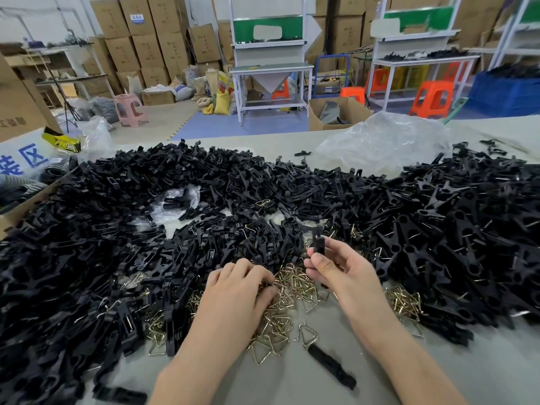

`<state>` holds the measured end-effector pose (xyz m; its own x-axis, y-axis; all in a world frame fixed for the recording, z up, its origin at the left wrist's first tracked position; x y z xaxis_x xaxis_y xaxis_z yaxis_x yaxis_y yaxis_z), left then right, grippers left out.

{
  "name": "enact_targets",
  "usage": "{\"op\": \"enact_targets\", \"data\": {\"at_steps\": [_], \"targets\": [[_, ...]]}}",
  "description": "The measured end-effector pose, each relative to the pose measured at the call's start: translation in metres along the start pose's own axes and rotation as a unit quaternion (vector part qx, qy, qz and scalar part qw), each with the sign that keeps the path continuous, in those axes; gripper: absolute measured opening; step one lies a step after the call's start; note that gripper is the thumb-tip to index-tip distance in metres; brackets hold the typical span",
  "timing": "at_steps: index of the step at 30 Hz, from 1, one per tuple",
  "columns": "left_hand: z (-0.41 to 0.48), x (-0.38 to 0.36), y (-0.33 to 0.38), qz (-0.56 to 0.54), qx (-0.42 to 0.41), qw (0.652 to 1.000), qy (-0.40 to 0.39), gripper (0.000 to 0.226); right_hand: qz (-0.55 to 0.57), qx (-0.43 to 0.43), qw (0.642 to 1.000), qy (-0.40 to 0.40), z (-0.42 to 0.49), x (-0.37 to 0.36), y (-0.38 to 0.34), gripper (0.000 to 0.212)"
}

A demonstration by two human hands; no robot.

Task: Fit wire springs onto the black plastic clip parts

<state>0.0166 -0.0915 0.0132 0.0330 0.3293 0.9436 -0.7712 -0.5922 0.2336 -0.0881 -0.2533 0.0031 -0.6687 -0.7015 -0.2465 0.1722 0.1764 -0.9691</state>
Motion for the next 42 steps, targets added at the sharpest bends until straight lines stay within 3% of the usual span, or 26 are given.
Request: {"op": "enact_targets", "data": {"at_steps": [6, 11, 16, 18, 22, 25, 29, 33, 38, 42], "targets": [[0.000, 0.005, 0.000, -0.094, 0.007, 0.994, 0.063, 0.003, -0.025, 0.002, 1.000, -0.012, 0.000, -0.001, 0.003, 0.028], [-0.002, -0.001, -0.004, -0.023, -0.014, 0.999, 0.022, 0.030, -0.022, 0.011, 0.999, -0.029, 0.001, -0.002, 0.005, 0.026], [-0.003, 0.005, 0.005, -0.035, -0.038, 0.997, 0.060, 0.004, -0.045, 0.020, 0.998, -0.033, 0.001, -0.002, 0.007, 0.026], [-0.003, 0.008, 0.005, -0.106, -0.019, 0.991, 0.081, 0.002, -0.052, 0.022, 0.998, -0.033, 0.002, -0.001, 0.007, 0.028], [-0.001, 0.016, -0.001, -0.360, 0.100, 0.919, 0.125, 0.010, -0.045, 0.035, 0.997, -0.047, 0.002, -0.001, 0.008, 0.029], [0.002, 0.015, -0.002, -0.455, 0.148, 0.869, 0.125, 0.014, -0.069, 0.048, 0.994, -0.069, 0.001, -0.002, 0.006, 0.032], [0.003, 0.011, 0.003, -0.516, 0.166, 0.836, 0.091, 0.014, -0.118, 0.089, 0.986, -0.083, -0.003, -0.008, 0.005, 0.039], [0.004, 0.008, 0.008, -0.598, 0.188, 0.775, 0.077, 0.012, -0.191, 0.122, 0.970, -0.089, -0.005, -0.012, 0.011, 0.050], [0.003, 0.001, 0.014, -0.597, 0.194, 0.776, 0.056, 0.009, -0.238, 0.164, 0.953, -0.087, -0.003, -0.011, 0.013, 0.046], [0.004, -0.004, 0.018, -0.635, 0.214, 0.740, 0.059, 0.013, -0.241, 0.190, 0.948, -0.085, -0.004, -0.012, 0.012, 0.046]]}}
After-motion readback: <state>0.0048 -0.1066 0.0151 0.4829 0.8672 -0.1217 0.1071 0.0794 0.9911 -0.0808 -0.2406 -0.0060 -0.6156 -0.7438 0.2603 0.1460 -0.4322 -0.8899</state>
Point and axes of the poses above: each hand's wrist, its own z-axis towards the middle knuckle, its own x-axis out of the back of the hand, y = z × x, the point moved 3 cm from there along z, towards the middle knuckle, and after that the axes turned 2 degrees about y, right-handed, at the moved point
